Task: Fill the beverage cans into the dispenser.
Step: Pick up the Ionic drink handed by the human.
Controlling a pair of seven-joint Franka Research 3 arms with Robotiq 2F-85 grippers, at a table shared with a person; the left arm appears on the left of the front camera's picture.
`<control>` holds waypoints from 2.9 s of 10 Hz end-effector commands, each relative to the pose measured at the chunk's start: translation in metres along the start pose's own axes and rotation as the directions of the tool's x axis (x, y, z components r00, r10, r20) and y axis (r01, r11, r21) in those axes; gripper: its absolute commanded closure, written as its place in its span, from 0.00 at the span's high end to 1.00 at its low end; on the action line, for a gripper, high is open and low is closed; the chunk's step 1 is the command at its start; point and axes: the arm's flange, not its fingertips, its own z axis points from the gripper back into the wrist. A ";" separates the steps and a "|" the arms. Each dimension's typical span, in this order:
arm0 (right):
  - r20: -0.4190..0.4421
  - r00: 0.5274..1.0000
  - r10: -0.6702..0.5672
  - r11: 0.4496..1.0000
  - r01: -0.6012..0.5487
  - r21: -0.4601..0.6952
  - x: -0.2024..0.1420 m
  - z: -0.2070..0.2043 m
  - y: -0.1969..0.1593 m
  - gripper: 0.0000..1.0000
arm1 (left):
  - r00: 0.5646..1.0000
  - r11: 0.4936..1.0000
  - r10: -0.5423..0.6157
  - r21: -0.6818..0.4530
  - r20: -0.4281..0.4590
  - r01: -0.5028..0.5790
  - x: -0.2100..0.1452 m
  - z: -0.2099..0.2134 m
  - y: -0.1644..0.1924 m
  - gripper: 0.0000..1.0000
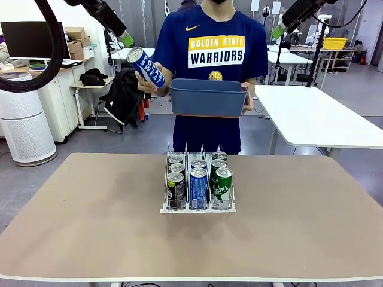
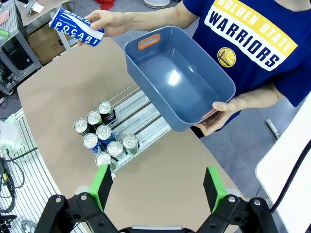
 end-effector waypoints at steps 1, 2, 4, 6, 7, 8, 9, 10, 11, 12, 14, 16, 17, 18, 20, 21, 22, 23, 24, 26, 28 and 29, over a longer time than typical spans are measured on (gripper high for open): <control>0.002 1.000 0.000 1.000 0.000 -0.001 -0.001 0.001 0.000 1.00 | 0.999 0.999 -0.042 0.005 0.001 0.042 -0.001 -0.006 0.011 1.00; 0.002 1.000 0.000 1.000 0.000 -0.001 -0.001 0.001 0.000 1.00 | 0.998 0.997 -0.068 0.029 0.006 0.068 -0.002 -0.010 0.016 1.00; 0.002 1.000 0.000 1.000 0.000 -0.001 -0.001 0.001 0.000 1.00 | 0.998 0.998 -0.063 0.028 0.009 0.062 -0.002 -0.027 0.018 1.00; 0.002 1.000 0.000 1.000 0.000 -0.001 -0.001 0.001 0.000 1.00 | 0.998 0.998 -0.067 0.009 0.012 0.067 -0.005 -0.045 0.024 1.00; 0.002 1.000 0.000 1.000 0.000 -0.001 -0.001 0.001 0.000 1.00 | 0.999 0.999 -0.049 0.006 0.018 0.049 -0.004 -0.050 0.025 1.00; 0.002 1.000 0.000 1.000 0.000 -0.001 -0.001 0.001 0.000 1.00 | 0.999 0.999 -0.028 0.022 0.019 0.028 -0.005 -0.055 0.027 1.00; 0.002 1.000 0.000 1.000 0.000 -0.001 -0.001 0.001 0.000 1.00 | 0.999 0.999 -0.018 0.033 0.029 0.017 -0.007 -0.059 0.030 1.00; 0.002 1.000 0.000 1.000 0.000 -0.001 -0.001 0.001 0.000 1.00 | 0.999 0.999 0.001 0.034 0.045 -0.003 -0.009 -0.064 0.033 1.00; 0.002 1.000 0.000 1.000 0.000 -0.001 -0.001 0.001 0.000 1.00 | 0.999 0.999 0.022 0.033 0.046 -0.023 -0.011 -0.071 0.034 1.00; 0.002 1.000 0.000 1.000 0.000 -0.001 -0.001 0.001 0.000 1.00 | 0.999 0.999 0.029 0.033 0.044 -0.031 -0.014 -0.074 0.034 1.00; 0.002 1.000 0.000 1.000 0.000 -0.001 -0.001 0.001 0.000 1.00 | 0.997 0.999 0.037 0.024 0.064 -0.038 -0.019 -0.085 0.041 1.00; 0.002 1.000 0.000 1.000 0.000 -0.001 -0.001 0.001 0.000 1.00 | 0.996 0.998 0.049 0.022 0.070 -0.051 -0.023 -0.092 0.045 1.00; 0.002 1.000 0.000 1.000 0.000 -0.001 -0.001 0.001 0.000 1.00 | 0.995 0.998 0.057 0.017 0.078 -0.059 -0.024 -0.095 0.046 1.00; 0.002 1.000 0.000 1.000 0.000 -0.001 -0.001 0.001 0.000 1.00 | 0.994 0.998 0.064 0.015 0.083 -0.065 -0.026 -0.099 0.048 1.00; 0.002 1.000 0.000 1.000 0.000 -0.001 -0.001 0.001 0.000 1.00 | 0.993 0.997 0.073 0.010 0.093 -0.074 -0.029 -0.109 0.051 1.00; 0.002 1.000 0.000 1.000 0.000 -0.001 -0.001 0.001 0.000 1.00 | 0.992 0.997 0.080 0.011 0.096 -0.081 -0.029 -0.112 0.051 1.00; 0.002 1.000 0.000 1.000 0.000 -0.001 -0.001 0.001 0.000 1.00 | 0.992 0.996 0.087 0.010 0.094 -0.089 -0.030 -0.115 0.052 1.00; 0.002 1.000 0.000 1.000 0.000 -0.001 -0.001 0.001 0.000 1.00 | 0.991 0.996 0.088 0.010 0.097 -0.089 -0.032 -0.118 0.054 1.00; 0.002 1.000 0.000 1.000 0.000 -0.001 -0.001 0.001 0.000 1.00 | 0.990 0.995 0.094 0.007 0.105 -0.096 -0.033 -0.120 0.056 1.00; 0.002 1.000 0.000 1.000 0.000 -0.001 -0.001 0.001 0.000 1.00 | 0.988 0.995 0.101 0.006 0.114 -0.103 -0.033 -0.123 0.057 1.00; 0.002 1.000 0.000 1.000 0.000 -0.001 -0.001 0.001 0.000 1.00 | 0.991 0.994 0.107 0.013 0.079 -0.108 -0.025 -0.120 0.052 1.00; 0.002 1.000 0.000 1.000 0.000 -0.001 -0.001 0.001 0.000 1.00 | 0.991 0.994 0.107 0.013 0.079 -0.108 -0.025 -0.120 0.052 1.00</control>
